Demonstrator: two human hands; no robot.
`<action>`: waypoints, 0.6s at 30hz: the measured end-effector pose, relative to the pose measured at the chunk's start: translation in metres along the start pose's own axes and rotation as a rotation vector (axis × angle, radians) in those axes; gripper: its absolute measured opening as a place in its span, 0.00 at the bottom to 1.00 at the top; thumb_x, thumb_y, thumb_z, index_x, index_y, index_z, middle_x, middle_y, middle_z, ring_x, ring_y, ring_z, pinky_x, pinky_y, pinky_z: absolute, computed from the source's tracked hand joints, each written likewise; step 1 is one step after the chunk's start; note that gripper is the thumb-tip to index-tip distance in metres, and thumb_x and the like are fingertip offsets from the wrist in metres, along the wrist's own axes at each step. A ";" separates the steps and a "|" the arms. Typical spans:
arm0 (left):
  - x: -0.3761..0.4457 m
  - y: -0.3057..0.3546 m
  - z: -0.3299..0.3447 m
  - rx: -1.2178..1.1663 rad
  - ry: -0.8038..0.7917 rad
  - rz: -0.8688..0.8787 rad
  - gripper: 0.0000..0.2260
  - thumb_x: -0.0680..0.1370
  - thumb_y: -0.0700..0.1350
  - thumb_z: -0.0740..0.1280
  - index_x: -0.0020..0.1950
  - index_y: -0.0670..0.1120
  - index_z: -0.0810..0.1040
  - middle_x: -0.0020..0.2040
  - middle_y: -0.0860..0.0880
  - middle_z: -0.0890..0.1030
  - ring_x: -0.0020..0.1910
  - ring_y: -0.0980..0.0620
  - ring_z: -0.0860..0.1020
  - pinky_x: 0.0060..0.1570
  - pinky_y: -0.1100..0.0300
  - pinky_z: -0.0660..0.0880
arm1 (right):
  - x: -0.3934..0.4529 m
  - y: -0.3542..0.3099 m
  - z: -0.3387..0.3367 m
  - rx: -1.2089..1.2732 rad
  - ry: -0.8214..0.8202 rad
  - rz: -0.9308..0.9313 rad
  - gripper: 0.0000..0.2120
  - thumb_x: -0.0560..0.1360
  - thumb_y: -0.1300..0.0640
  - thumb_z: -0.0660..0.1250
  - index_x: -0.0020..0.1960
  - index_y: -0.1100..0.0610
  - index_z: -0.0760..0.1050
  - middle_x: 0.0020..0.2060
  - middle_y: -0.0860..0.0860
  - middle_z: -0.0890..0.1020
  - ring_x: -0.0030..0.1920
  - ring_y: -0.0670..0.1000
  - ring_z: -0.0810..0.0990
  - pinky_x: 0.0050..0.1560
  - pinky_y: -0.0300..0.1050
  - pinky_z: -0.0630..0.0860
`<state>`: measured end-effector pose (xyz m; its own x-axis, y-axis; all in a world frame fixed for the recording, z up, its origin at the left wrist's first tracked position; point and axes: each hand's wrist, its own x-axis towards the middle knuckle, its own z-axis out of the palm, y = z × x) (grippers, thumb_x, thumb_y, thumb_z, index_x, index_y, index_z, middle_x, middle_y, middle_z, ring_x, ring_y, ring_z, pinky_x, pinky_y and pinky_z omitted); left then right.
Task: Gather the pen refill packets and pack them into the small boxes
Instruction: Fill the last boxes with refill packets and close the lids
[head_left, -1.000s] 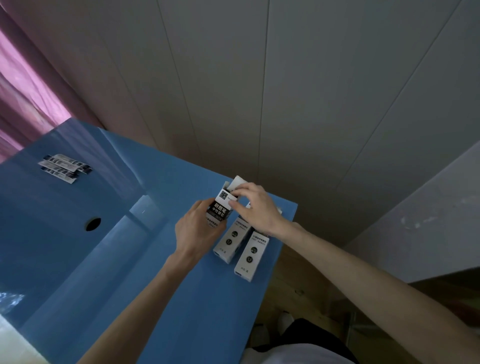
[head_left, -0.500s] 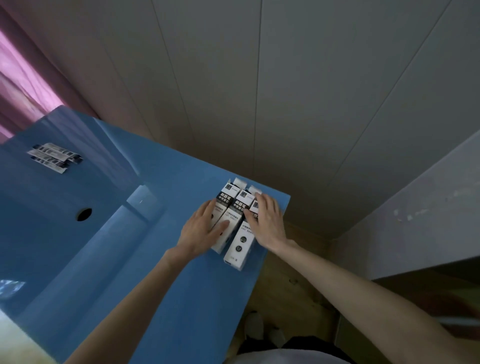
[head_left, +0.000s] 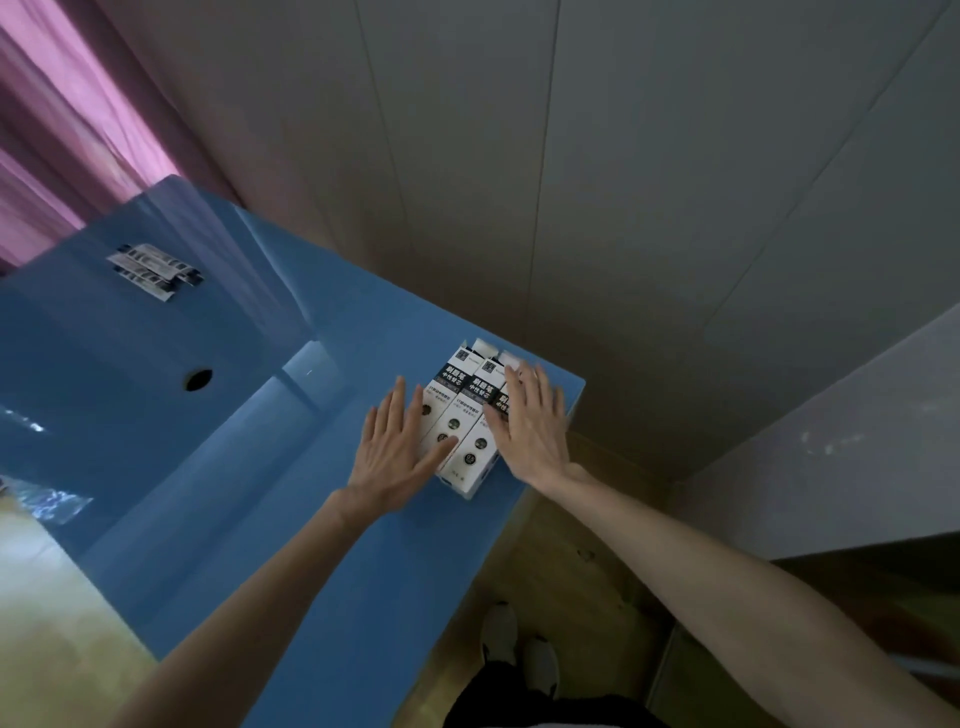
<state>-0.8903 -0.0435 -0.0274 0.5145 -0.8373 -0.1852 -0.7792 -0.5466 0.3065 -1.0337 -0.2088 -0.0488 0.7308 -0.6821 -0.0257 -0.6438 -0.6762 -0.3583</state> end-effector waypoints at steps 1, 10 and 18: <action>-0.002 -0.004 -0.002 0.019 -0.005 -0.014 0.41 0.80 0.73 0.47 0.84 0.51 0.39 0.83 0.48 0.36 0.83 0.47 0.41 0.81 0.47 0.40 | -0.001 -0.003 0.001 -0.035 -0.008 -0.033 0.34 0.85 0.36 0.46 0.84 0.56 0.50 0.83 0.56 0.51 0.83 0.58 0.45 0.81 0.63 0.43; -0.030 -0.077 -0.052 0.163 -0.040 -0.238 0.45 0.74 0.75 0.34 0.85 0.51 0.44 0.85 0.45 0.45 0.83 0.45 0.46 0.80 0.43 0.40 | 0.009 -0.071 -0.005 -0.228 -0.092 -0.243 0.34 0.84 0.37 0.45 0.83 0.56 0.52 0.83 0.58 0.51 0.83 0.59 0.42 0.79 0.66 0.38; -0.074 -0.189 -0.118 0.236 0.029 -0.242 0.40 0.78 0.72 0.40 0.84 0.50 0.53 0.84 0.45 0.54 0.80 0.43 0.57 0.79 0.45 0.50 | 0.004 -0.203 0.036 -0.216 -0.101 -0.314 0.33 0.85 0.38 0.47 0.83 0.58 0.53 0.83 0.58 0.53 0.83 0.60 0.43 0.80 0.66 0.40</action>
<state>-0.7387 0.1238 0.0388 0.7016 -0.6843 -0.1988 -0.6933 -0.7200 0.0313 -0.8917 -0.0644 -0.0096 0.9116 -0.4091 -0.0411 -0.4102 -0.8980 -0.1591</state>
